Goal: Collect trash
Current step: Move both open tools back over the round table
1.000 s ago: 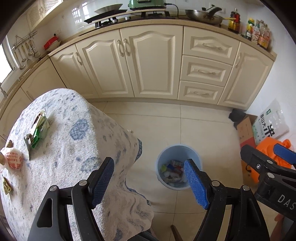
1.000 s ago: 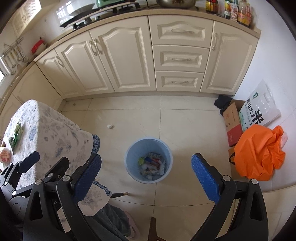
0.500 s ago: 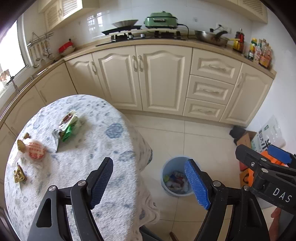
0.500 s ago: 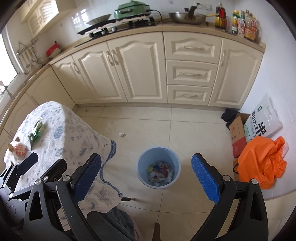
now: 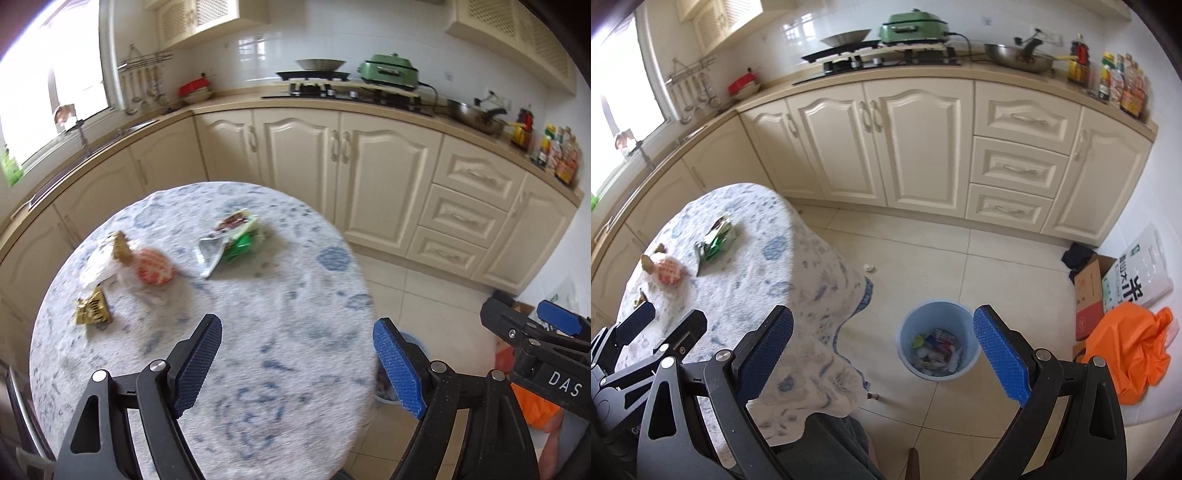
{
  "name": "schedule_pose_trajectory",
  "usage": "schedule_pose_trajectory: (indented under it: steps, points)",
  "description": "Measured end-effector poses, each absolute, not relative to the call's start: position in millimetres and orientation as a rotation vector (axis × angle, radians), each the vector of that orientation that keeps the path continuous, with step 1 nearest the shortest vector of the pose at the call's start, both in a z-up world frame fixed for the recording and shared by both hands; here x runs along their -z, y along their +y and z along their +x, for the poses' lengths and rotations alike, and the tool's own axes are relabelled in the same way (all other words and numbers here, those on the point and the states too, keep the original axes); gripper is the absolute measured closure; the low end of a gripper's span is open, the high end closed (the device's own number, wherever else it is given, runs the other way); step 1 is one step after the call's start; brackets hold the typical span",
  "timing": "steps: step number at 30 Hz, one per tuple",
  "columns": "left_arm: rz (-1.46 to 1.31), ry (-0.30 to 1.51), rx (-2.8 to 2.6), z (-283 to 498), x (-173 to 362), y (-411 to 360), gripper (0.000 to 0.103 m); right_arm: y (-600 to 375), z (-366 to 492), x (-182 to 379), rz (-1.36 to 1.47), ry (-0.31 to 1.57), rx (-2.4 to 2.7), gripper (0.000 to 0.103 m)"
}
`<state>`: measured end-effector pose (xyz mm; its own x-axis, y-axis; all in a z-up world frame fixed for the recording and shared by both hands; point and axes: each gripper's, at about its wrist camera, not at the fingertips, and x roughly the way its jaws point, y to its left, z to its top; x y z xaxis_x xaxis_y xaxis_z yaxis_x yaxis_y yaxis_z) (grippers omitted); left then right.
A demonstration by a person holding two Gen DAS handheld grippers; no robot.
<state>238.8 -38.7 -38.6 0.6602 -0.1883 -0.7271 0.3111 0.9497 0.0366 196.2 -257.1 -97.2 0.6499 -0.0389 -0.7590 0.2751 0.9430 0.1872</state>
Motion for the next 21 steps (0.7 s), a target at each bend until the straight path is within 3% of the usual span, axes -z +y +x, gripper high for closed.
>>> schedule_pose_trajectory:
  steps: [21]
  points:
    - [-0.056, 0.834, -0.039, 252, 37, 118, 0.016, -126, 250, 93, 0.121, 0.913, -0.1, 0.004]
